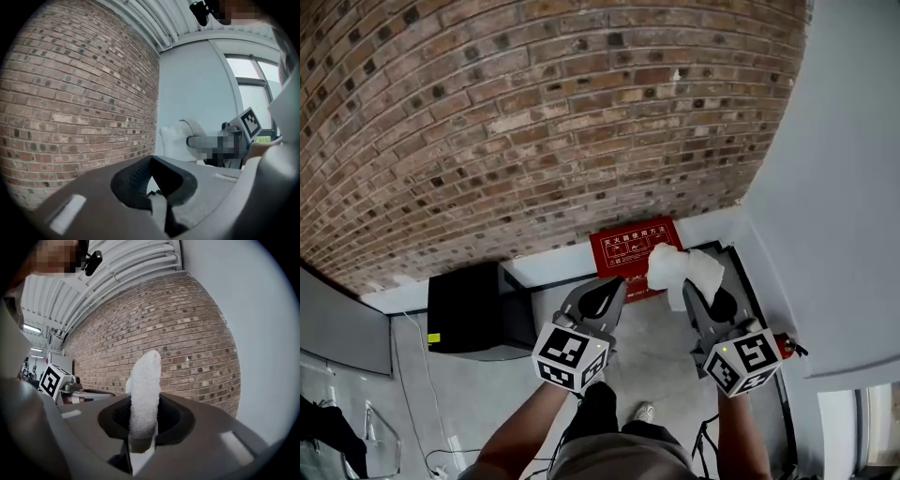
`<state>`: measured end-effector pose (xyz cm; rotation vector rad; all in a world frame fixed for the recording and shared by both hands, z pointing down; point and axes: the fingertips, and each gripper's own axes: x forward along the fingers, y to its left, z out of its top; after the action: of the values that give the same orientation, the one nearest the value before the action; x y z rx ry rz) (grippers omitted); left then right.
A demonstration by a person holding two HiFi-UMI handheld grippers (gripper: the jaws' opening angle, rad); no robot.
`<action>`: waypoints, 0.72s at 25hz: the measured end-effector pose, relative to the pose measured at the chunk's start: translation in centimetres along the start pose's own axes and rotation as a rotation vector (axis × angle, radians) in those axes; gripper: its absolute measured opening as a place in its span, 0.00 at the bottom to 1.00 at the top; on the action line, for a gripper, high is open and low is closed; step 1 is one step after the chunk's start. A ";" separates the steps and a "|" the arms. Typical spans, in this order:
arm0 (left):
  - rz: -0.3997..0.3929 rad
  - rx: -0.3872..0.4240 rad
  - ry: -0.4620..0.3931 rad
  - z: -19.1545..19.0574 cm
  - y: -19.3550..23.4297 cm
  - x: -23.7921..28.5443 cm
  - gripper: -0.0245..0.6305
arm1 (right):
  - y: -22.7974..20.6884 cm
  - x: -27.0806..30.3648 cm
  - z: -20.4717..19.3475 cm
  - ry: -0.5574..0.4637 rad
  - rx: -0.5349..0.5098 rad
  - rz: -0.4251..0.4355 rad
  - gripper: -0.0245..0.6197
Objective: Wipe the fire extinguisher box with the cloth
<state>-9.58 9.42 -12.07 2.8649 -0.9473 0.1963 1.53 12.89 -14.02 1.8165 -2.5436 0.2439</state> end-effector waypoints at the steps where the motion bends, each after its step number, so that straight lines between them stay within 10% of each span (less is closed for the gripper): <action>1: -0.004 -0.004 0.002 -0.3 0.9 0.4 0.04 | -0.1 0.9 -0.2 0.007 -0.001 -0.009 0.20; 18: 0.085 -0.168 0.170 -15.6 21.2 9.8 0.04 | -3.6 24.3 -16.2 0.332 0.007 0.016 0.20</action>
<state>-15.78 -10.86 6.32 2.6110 -1.0015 0.3445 -4.45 -8.99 4.76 1.6005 -2.3297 0.5072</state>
